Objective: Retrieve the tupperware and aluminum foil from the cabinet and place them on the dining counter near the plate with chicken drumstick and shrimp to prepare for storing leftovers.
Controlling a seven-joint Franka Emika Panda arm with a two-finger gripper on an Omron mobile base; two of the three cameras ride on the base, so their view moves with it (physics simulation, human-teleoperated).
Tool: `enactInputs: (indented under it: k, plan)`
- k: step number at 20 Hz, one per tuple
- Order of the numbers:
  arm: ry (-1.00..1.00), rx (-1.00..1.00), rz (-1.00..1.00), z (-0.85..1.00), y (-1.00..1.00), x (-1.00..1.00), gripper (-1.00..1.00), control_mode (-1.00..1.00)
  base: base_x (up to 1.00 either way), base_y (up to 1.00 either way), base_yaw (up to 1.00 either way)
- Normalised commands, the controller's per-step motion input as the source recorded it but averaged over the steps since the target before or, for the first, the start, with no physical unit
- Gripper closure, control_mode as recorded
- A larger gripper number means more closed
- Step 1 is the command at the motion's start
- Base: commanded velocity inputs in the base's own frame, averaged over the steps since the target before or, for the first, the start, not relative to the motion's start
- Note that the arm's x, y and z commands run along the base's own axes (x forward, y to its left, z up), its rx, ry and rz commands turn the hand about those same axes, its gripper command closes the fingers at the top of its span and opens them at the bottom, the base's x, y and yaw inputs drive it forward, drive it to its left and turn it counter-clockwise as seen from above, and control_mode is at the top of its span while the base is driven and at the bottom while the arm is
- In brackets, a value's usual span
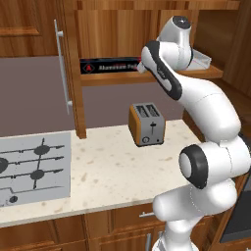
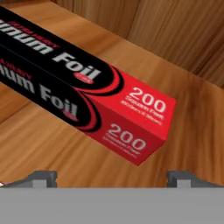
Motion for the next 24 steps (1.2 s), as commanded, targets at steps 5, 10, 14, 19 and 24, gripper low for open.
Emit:
enactInputs:
  k: [5,10,14,19,24]
  plan:
    - [0.03,0.0,0.02,-0.07,0.04,0.19,-1.0,-1.0,0.0,0.0,0.0]
    - [0.0,0.01,0.02,-0.25,0.02,0.5,-1.0,-1.0,0.0,0.0,0.0]
    - [0.01,0.01,0.1,-0.01,0.0,0.39,-1.0,-1.0,0.0,0.0,0.0]
    - [0.0,0.03,0.09,0.0,0.0,0.33,-1.0,-1.0,0.0,0.0,0.0]
    - [-0.01,0.04,0.08,0.0,-0.11,0.01,-1.0,-1.0,0.0,0.0,0.0]
